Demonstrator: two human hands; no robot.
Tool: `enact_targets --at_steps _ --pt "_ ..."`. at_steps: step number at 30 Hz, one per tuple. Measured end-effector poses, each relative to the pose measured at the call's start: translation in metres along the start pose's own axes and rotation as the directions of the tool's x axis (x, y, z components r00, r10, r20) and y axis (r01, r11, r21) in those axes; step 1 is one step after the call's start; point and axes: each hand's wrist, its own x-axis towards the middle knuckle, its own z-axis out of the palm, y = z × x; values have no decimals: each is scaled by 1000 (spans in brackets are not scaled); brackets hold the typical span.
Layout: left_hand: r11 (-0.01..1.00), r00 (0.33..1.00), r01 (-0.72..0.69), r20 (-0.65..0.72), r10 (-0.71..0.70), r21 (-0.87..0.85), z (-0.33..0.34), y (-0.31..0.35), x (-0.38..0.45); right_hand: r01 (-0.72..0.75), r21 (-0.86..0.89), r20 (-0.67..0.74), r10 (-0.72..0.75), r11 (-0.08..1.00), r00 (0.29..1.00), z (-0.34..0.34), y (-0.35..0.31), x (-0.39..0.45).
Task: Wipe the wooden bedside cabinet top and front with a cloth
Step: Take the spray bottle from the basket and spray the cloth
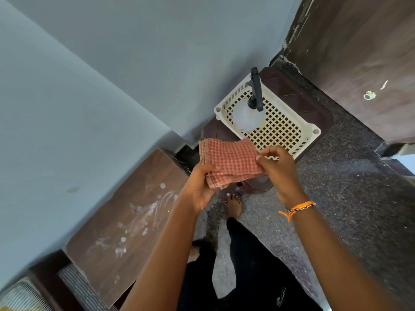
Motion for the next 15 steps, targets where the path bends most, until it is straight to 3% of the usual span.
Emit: enact_targets --at_steps 2,5,9,12,15 --pt "996 1000 2 -17 -1 92 -4 4 0 15 -115 -27 -18 993 999 1 0 27" --pt "981 997 5 -75 10 196 -5 9 0 169 -163 16 -169 972 986 10 -14 72" --pt "998 996 -14 -85 20 61 -6 9 -1 343 -261 104 -327 902 939 28 -31 117" --pt "991 997 -35 -75 25 -131 -11 12 0 330 -114 80 -323 937 943 39 -38 127" --pt "995 996 -4 -89 -4 -98 -13 21 2 345 -28 30 -344 938 938 45 -47 127"
